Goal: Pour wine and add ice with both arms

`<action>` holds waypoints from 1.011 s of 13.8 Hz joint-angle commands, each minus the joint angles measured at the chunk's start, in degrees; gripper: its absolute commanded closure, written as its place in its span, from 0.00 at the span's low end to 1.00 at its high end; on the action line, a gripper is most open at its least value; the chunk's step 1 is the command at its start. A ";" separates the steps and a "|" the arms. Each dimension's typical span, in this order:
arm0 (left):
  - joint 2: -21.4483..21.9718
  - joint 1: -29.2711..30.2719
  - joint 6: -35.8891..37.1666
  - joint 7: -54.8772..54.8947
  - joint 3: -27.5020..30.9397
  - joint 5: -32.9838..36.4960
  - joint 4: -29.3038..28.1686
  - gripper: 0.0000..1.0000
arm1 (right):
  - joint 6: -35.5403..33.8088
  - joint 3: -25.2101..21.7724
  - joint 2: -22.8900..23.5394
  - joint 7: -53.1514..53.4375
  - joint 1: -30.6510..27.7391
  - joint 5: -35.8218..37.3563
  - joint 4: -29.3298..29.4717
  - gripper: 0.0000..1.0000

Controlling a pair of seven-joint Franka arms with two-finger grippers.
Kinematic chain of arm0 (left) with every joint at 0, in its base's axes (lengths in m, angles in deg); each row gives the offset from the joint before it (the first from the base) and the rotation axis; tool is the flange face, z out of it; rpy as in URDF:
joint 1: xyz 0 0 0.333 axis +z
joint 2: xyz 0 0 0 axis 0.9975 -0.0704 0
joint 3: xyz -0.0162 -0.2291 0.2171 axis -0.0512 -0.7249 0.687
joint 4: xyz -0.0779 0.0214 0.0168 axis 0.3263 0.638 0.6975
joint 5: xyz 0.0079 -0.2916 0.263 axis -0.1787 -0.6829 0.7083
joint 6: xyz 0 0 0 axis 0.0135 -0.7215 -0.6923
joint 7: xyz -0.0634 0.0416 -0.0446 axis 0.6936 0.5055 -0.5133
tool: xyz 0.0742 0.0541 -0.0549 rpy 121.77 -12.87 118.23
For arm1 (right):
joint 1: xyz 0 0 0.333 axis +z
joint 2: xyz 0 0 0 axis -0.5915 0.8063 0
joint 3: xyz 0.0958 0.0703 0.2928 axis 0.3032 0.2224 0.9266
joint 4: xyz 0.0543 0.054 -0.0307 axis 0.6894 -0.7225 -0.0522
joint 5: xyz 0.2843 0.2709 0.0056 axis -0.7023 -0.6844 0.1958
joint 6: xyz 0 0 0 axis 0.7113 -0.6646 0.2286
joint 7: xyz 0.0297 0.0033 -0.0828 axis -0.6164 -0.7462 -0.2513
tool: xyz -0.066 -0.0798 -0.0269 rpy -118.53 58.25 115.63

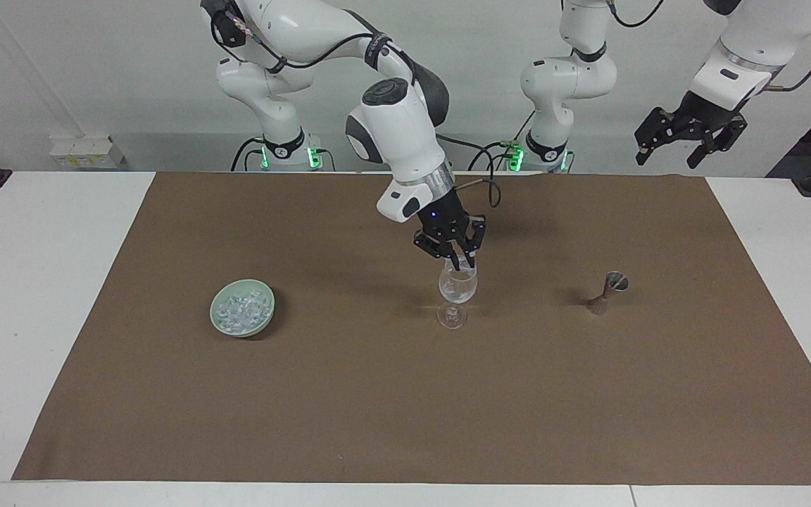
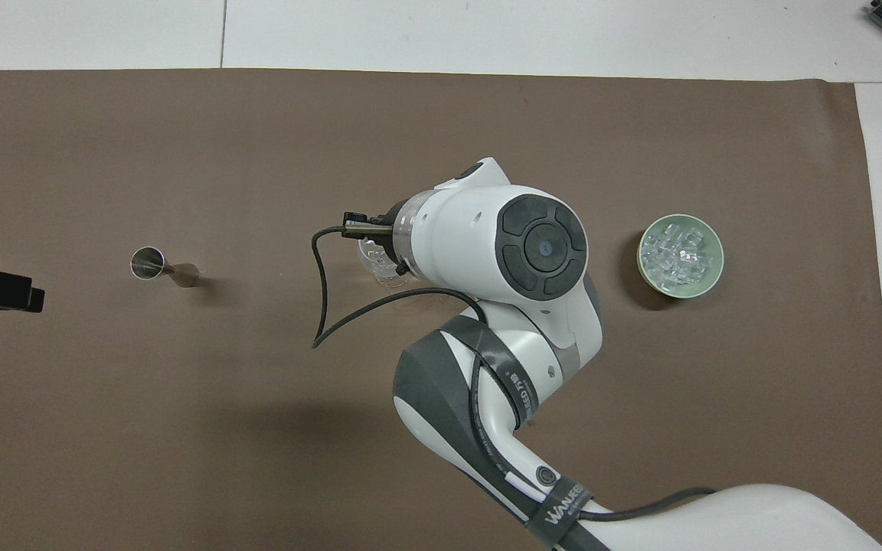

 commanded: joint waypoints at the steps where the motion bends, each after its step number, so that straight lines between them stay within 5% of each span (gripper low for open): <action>1: 0.49 0.39 1.21 -0.53 -0.10 0.22 0.52 0.00 | 0.62 0.12 0.51 2.23 0.05 1.49 0.89 0.78; 7: 0.49 0.30 1.03 -0.53 -0.10 0.22 0.61 0.00 | 0.80 0.21 0.51 2.23 0.05 2.71 0.89 0.59; 8: 0.49 0.30 1.03 -0.53 -0.10 0.22 0.61 0.00 | 0.80 0.21 0.51 2.23 0.05 3.33 0.89 0.48; 14: 0.49 0.30 1.03 -0.53 -0.10 0.22 0.61 0.00 | 2.47 0.21 0.60 3.27 0.05 3.51 0.89 0.43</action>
